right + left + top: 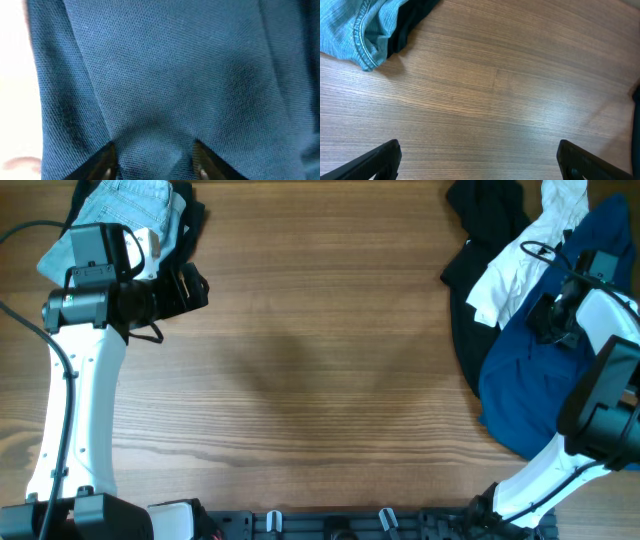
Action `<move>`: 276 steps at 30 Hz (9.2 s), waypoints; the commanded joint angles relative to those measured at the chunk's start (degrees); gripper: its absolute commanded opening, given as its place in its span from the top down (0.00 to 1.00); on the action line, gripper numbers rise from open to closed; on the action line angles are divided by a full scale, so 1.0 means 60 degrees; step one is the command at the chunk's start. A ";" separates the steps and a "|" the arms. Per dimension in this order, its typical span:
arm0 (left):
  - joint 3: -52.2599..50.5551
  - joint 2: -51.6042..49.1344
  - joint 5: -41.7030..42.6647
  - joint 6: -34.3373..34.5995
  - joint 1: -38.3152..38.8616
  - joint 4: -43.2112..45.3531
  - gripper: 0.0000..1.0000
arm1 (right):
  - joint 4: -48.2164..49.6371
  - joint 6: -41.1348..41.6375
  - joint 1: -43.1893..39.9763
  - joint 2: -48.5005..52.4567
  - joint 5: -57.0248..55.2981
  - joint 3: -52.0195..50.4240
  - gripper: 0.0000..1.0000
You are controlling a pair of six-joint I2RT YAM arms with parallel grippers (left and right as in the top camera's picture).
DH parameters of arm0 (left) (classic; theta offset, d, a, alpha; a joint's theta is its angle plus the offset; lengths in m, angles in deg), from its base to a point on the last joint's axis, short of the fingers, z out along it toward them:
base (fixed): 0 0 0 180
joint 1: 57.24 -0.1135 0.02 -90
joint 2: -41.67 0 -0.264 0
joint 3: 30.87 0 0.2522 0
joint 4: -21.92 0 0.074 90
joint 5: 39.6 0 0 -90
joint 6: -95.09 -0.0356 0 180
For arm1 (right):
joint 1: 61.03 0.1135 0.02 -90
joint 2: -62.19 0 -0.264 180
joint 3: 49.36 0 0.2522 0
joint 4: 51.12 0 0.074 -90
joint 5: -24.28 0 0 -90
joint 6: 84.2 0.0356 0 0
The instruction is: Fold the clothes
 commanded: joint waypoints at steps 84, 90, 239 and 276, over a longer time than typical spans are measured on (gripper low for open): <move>0.0321 0.0222 0.0361 0.0619 -0.2925 0.0372 0.00 | -0.0033 -0.3217 1.2681 -0.2404 0.5614 0.1945 0.60; 0.0317 0.0168 0.0918 0.0229 -0.2605 0.0146 0.00 | -0.0189 -0.1344 1.1078 -0.3162 0.3410 0.1953 0.33; 0.0240 -0.5115 -0.3151 -0.0419 0.4309 0.2648 0.96 | -0.1486 -0.2182 0.1938 -0.2266 0.3767 0.2138 0.04; 0.0594 -0.1934 -0.3504 0.2947 -0.0678 -0.2743 0.79 | -0.3508 -0.2215 0.1956 -0.2259 0.4528 0.2116 0.04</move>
